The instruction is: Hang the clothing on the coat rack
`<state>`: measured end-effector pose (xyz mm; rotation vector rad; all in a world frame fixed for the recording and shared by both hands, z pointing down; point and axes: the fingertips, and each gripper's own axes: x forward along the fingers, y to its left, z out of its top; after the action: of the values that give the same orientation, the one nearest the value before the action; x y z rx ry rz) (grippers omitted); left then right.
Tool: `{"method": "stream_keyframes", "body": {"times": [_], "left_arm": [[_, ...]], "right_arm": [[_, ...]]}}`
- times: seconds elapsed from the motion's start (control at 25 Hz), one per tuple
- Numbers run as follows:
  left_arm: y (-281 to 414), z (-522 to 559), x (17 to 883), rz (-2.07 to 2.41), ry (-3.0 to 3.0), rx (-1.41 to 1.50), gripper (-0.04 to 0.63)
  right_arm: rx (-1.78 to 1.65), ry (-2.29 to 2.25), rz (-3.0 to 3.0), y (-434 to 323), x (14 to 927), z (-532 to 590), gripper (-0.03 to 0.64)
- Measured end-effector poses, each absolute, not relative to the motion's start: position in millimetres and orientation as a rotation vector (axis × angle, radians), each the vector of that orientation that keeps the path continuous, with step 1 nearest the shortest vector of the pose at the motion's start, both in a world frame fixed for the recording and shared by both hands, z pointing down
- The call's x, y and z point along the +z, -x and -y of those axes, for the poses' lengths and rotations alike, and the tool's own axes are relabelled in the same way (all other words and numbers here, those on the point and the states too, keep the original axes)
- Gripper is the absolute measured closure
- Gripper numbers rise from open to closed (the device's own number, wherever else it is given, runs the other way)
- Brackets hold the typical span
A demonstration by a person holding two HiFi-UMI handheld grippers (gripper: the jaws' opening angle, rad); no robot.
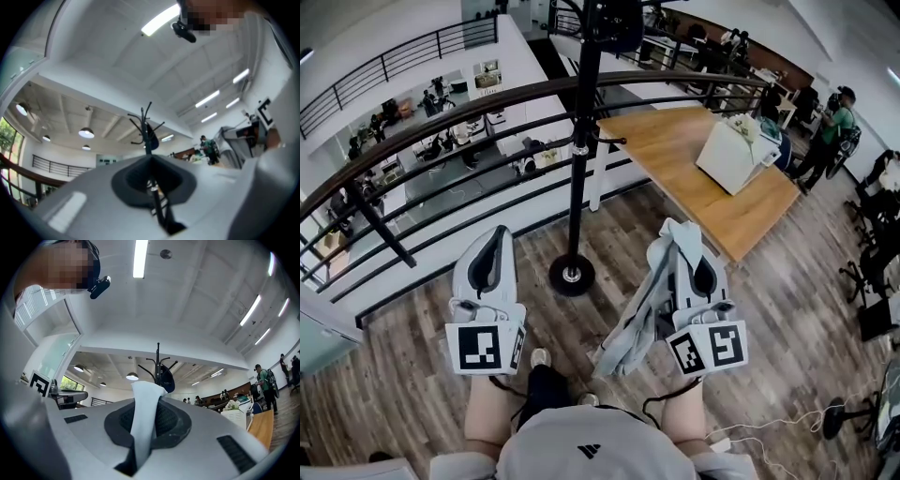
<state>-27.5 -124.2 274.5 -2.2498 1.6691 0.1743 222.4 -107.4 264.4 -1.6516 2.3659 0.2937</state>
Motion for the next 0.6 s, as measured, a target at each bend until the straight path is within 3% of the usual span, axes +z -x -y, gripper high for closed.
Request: {"method": "stream_keyframes", "body": {"times": [0.6], "left_arm": [[66, 252, 280, -1.547, 2.387, 0.210, 0.588]], "right_arm": [[0.316, 1.796, -2.279, -183, 257, 202, 0.604]]}}
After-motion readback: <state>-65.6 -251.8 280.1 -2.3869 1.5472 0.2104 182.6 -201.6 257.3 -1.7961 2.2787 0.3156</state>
